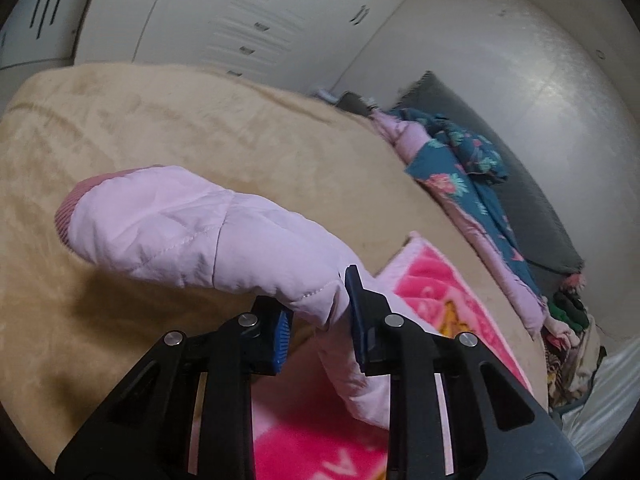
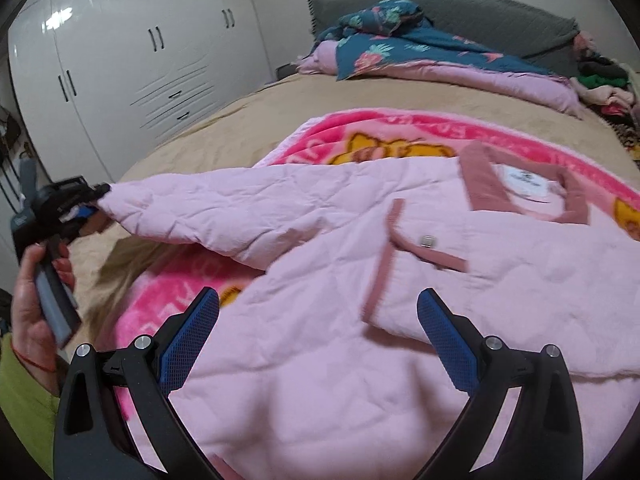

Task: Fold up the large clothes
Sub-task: 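Close the left tool on the other sleeve cuff, then lift the sleeve with the left tool and carry it toward the jacket body, then lay the sleeve across the jacket body and open the left tool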

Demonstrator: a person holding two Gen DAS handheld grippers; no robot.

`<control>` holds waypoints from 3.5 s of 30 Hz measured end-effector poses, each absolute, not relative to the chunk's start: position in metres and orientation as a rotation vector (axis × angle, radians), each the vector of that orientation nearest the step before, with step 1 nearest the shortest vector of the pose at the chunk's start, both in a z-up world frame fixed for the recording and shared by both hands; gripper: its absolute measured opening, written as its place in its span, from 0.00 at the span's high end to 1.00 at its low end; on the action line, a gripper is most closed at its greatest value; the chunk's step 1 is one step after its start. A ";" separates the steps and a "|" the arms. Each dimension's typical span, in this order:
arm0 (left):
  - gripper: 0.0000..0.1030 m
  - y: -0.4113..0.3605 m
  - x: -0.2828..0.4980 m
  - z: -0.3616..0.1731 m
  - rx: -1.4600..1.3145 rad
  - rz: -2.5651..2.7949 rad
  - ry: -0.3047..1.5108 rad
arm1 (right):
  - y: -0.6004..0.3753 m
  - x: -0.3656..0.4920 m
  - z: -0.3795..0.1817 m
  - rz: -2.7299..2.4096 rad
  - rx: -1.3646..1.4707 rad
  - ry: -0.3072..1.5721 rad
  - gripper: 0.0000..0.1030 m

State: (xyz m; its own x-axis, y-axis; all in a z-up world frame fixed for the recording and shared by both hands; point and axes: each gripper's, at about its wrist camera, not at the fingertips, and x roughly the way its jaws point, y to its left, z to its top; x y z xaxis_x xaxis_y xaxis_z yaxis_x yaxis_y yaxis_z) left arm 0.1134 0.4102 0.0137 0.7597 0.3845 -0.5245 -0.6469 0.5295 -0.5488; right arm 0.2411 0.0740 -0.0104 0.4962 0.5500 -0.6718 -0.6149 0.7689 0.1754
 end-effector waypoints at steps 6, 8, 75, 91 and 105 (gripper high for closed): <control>0.84 0.373 0.117 0.046 -0.727 0.590 0.344 | 0.032 0.239 0.008 0.648 -0.058 0.733 0.04; 0.84 0.362 0.117 0.053 -0.706 0.575 0.342 | 0.019 0.238 0.012 0.636 -0.040 0.723 0.04; 0.87 -0.032 0.261 -0.007 0.112 -0.128 0.682 | -0.269 0.235 -0.009 0.260 0.370 0.707 0.04; 0.87 -0.084 0.281 -0.029 0.399 -0.215 0.722 | -0.293 0.246 -0.020 0.181 0.367 0.724 0.04; 0.85 -0.099 0.295 -0.044 0.405 -0.302 0.751 | -0.309 0.255 -0.038 0.123 0.373 0.758 0.04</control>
State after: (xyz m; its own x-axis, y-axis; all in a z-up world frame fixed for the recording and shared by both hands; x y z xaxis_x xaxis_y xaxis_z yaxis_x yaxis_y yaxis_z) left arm 0.2951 -0.0988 -0.0438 0.6944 -0.1206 -0.7094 0.4046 0.8807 0.2462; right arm 0.2554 -0.3086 -0.0380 0.7226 0.2421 -0.6475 0.0241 0.9273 0.3735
